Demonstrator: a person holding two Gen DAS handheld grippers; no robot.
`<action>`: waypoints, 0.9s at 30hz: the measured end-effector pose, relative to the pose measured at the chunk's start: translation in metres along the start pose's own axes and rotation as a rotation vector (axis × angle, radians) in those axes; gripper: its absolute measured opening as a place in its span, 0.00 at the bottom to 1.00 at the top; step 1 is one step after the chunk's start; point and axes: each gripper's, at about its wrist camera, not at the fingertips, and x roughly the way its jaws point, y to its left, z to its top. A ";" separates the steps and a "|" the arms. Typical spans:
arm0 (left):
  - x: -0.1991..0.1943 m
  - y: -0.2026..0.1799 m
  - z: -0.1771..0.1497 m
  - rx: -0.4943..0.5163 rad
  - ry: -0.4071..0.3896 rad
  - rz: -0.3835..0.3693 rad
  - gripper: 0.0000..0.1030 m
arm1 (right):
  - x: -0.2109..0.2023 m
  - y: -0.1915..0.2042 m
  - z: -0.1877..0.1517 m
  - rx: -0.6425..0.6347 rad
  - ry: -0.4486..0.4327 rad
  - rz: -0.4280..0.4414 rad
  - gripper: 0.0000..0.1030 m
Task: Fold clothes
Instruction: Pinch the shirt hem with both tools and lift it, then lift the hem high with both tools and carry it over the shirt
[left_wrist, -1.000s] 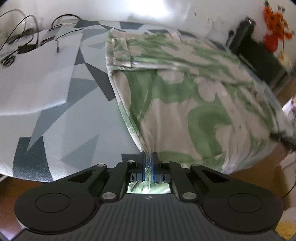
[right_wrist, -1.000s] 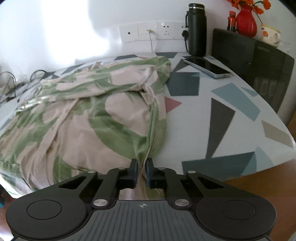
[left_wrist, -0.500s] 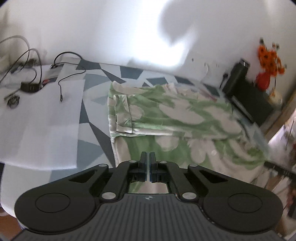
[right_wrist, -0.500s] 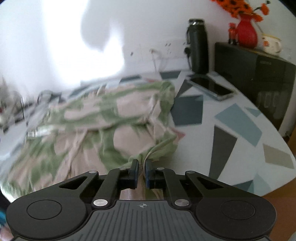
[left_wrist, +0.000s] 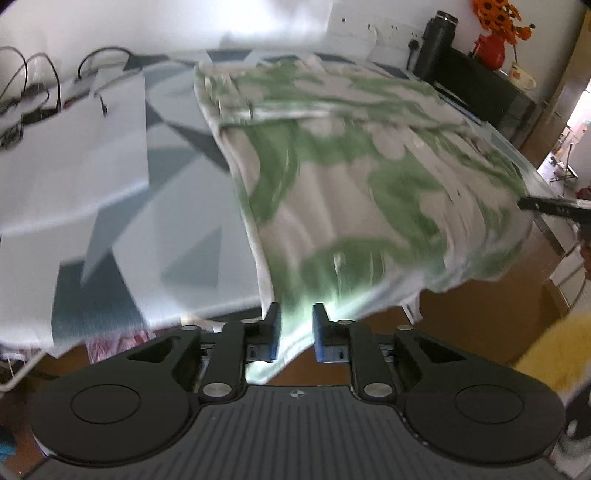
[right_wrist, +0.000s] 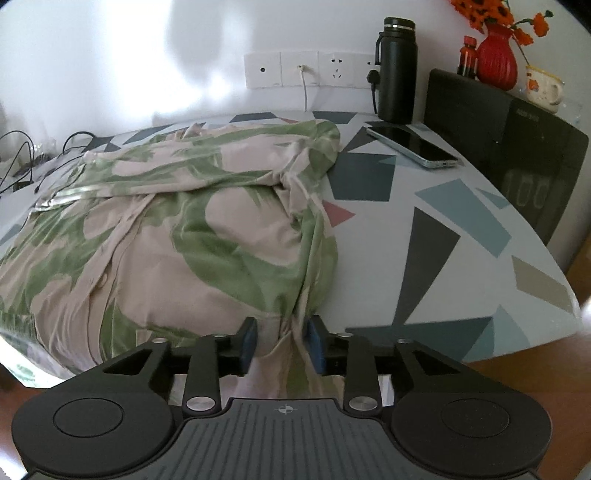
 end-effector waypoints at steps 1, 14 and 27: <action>0.001 0.000 -0.005 -0.001 0.007 0.008 0.47 | 0.000 0.001 -0.001 -0.001 0.005 0.002 0.36; 0.058 0.006 -0.028 0.050 0.021 0.035 0.58 | -0.004 0.004 -0.031 -0.085 0.070 -0.034 0.62; 0.097 -0.007 -0.030 0.141 0.047 0.052 0.66 | 0.056 -0.017 -0.077 -0.175 0.159 -0.064 0.60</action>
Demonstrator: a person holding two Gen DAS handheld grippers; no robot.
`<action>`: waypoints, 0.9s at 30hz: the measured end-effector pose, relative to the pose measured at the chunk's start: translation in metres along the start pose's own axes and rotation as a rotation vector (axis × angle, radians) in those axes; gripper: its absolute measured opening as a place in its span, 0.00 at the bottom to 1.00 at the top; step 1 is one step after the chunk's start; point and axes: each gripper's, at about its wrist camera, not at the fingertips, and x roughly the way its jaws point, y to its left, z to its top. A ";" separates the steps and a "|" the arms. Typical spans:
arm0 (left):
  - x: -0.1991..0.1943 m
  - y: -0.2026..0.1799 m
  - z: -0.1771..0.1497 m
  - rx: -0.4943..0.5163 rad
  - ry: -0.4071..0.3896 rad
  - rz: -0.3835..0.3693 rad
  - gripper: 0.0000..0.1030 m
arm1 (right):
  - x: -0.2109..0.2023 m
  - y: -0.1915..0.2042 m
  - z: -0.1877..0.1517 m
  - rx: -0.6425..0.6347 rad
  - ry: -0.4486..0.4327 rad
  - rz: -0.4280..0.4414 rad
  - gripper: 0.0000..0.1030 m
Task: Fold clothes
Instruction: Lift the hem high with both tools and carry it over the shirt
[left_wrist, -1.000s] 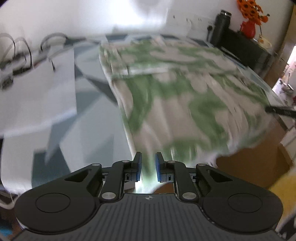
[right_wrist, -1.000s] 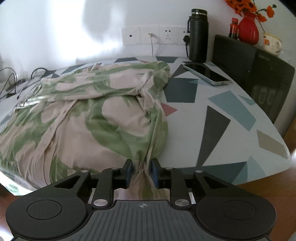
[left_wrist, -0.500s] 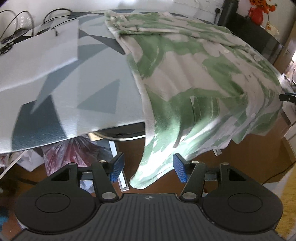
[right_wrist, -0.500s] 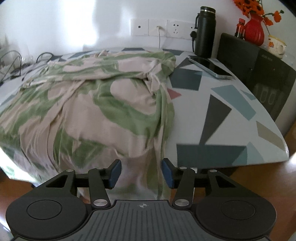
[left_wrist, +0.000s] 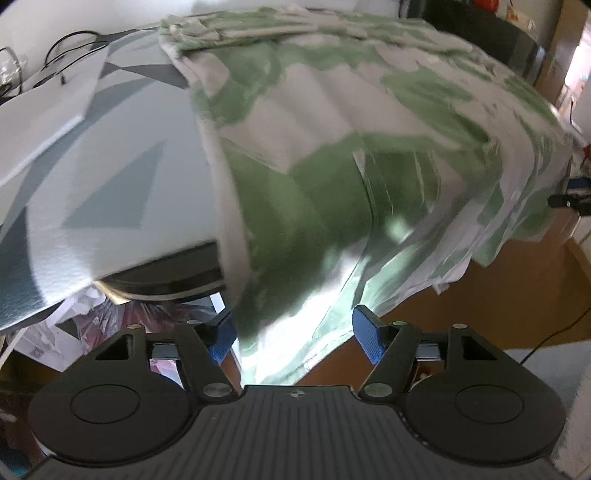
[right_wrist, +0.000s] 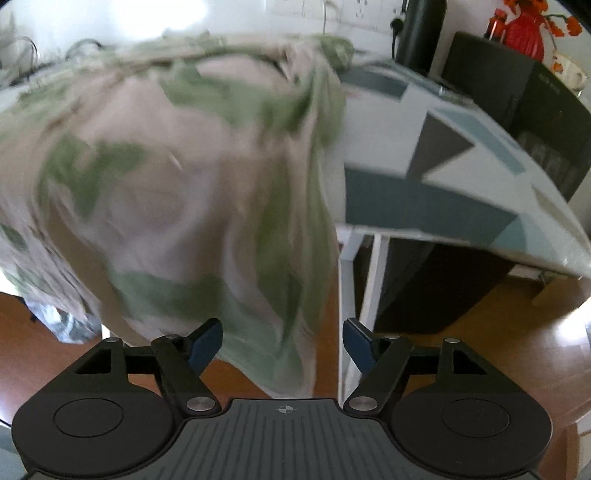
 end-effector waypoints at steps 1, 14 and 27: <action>0.006 -0.001 0.001 0.014 0.009 0.004 0.66 | 0.005 0.000 -0.001 -0.008 0.008 0.003 0.59; -0.009 -0.005 -0.001 -0.037 0.044 -0.166 0.07 | -0.019 0.023 -0.012 -0.047 0.001 0.150 0.04; -0.129 0.003 0.024 -0.180 -0.296 -0.458 0.04 | -0.136 -0.003 0.047 0.110 -0.228 0.340 0.03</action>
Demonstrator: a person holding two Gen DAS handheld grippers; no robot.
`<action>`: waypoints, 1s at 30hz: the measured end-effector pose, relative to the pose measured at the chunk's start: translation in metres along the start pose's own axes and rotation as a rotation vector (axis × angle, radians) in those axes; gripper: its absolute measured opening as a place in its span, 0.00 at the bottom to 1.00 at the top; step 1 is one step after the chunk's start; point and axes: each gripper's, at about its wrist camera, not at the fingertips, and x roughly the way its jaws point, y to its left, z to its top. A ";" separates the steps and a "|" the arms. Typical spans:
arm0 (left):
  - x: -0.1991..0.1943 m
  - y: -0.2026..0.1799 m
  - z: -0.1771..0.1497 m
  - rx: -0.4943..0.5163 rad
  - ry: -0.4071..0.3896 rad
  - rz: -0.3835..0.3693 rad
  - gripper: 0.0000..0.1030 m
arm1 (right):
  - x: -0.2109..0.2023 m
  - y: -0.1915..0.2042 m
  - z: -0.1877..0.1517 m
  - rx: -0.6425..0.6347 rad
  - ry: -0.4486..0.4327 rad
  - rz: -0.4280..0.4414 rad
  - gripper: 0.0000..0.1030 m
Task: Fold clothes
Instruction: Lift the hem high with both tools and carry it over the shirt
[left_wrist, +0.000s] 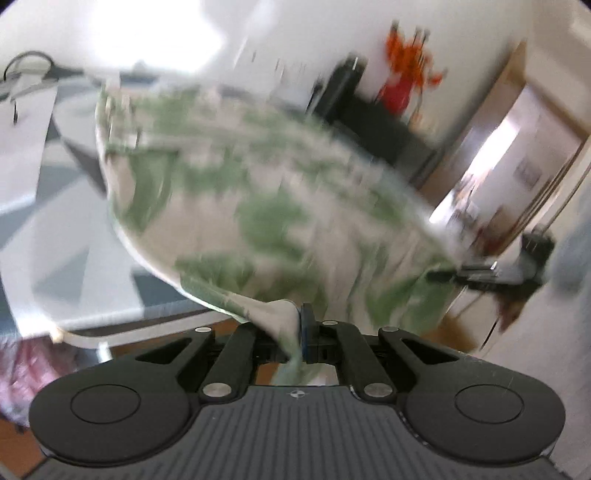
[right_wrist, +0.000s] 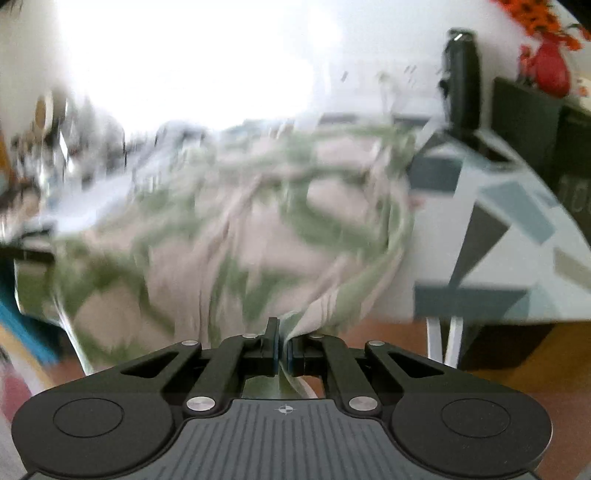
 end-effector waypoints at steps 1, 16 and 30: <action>-0.003 0.000 0.006 -0.014 -0.036 -0.022 0.04 | -0.008 -0.001 0.008 0.019 -0.034 0.004 0.03; -0.009 0.007 0.101 -0.110 -0.445 -0.021 0.04 | 0.011 -0.013 0.109 0.159 -0.315 -0.011 0.03; 0.018 0.034 0.154 -0.138 -0.534 0.247 0.04 | 0.057 -0.049 0.187 0.201 -0.445 -0.117 0.03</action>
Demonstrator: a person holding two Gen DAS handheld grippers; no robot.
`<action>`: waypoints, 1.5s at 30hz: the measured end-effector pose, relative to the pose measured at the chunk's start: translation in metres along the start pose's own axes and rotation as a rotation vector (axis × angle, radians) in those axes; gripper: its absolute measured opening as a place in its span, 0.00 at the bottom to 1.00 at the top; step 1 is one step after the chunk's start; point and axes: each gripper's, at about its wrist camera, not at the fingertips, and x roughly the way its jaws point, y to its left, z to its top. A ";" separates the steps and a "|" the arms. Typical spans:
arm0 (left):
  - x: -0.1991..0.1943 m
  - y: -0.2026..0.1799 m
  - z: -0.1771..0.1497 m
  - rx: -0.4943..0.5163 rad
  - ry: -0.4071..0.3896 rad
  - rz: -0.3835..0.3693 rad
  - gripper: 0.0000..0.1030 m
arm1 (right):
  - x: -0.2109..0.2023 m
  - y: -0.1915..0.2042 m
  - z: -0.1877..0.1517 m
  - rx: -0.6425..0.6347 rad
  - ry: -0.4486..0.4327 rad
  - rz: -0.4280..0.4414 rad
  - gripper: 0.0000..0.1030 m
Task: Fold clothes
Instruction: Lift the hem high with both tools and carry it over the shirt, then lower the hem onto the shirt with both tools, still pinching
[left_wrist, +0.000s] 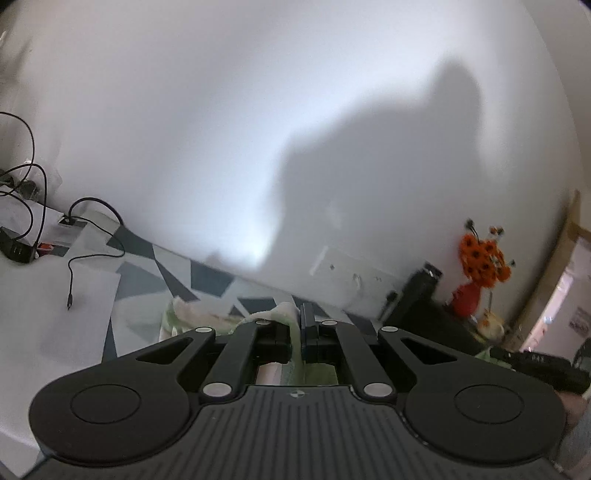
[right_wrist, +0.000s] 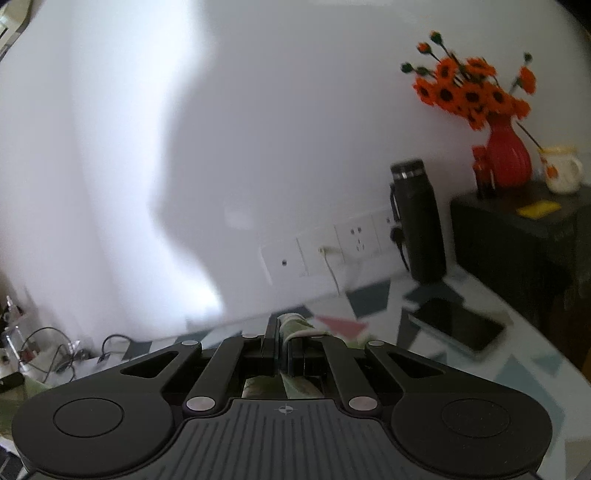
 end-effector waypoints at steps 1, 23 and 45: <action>0.005 0.004 0.002 -0.017 -0.008 0.008 0.04 | 0.008 -0.003 0.001 -0.005 0.001 -0.004 0.03; 0.153 0.007 -0.081 0.187 0.412 0.516 0.07 | 0.155 -0.009 -0.100 -0.339 0.463 -0.087 0.06; 0.168 -0.034 -0.103 0.406 0.444 0.692 0.09 | 0.144 0.009 -0.111 -0.513 0.463 -0.149 0.07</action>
